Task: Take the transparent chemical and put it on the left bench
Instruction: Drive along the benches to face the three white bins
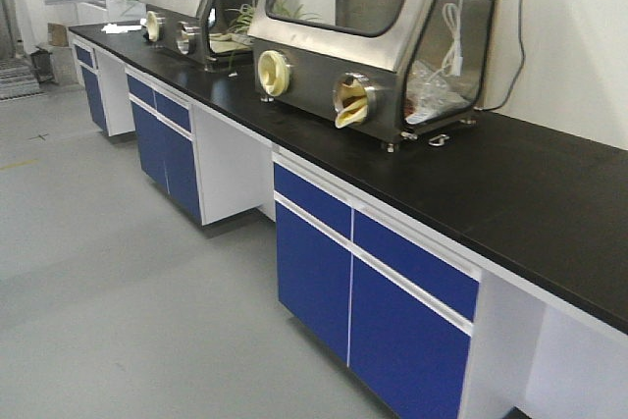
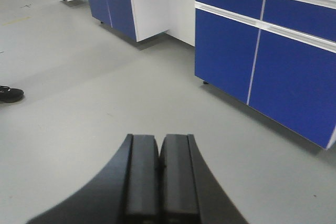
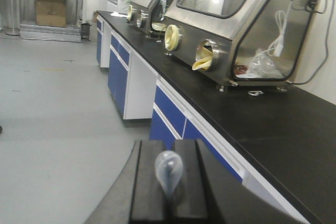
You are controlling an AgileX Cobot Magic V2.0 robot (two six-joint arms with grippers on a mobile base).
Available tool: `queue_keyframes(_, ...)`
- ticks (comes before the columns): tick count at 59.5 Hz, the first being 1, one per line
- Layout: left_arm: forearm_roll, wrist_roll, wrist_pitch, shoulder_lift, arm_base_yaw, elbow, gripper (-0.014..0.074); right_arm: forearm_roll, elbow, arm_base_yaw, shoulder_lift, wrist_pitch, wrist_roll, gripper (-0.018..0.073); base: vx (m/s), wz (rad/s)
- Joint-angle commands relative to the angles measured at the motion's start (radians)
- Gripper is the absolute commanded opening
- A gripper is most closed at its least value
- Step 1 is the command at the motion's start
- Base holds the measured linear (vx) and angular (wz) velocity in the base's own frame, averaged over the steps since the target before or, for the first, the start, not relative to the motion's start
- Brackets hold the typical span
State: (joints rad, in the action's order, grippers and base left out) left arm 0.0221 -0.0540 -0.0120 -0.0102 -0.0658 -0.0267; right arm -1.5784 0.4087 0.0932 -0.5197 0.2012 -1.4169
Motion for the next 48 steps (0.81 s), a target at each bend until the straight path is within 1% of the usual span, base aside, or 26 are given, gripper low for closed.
queue_keyframes(1, 0.001, 0.008, 0.078, -0.019, -0.002, -0.016, -0.0003, 0.006, 0.031, -0.005, -0.004, -0.006, -0.001, -0.0003, 0.38, 0.19)
queue_keyframes(10, 0.001, 0.008, 0.078, -0.019, -0.002, -0.016, -0.0003, 0.006, 0.031, -0.005, -0.004, -0.01, -0.001, -0.0003, 0.4, 0.06)
queue_keyframes(21, 0.001, 0.008, 0.078, -0.019, -0.002, -0.016, -0.0003, 0.006, 0.031, -0.005, -0.004, -0.006, -0.001, -0.0003, 0.44, -0.19)
queue_keyframes(31, 0.001, 0.008, 0.078, -0.019, -0.002, -0.016, -0.0003, 0.006, 0.031, -0.005, -0.004, -0.006, -0.001, -0.0003, 0.47, -0.43)
queue_keyframes(48, 0.001, 0.008, 0.078, -0.019, -0.002, -0.016, -0.0003, 0.006, 0.031, -0.005, -0.004, -0.006, -0.001, -0.0003, 0.45, -0.59)
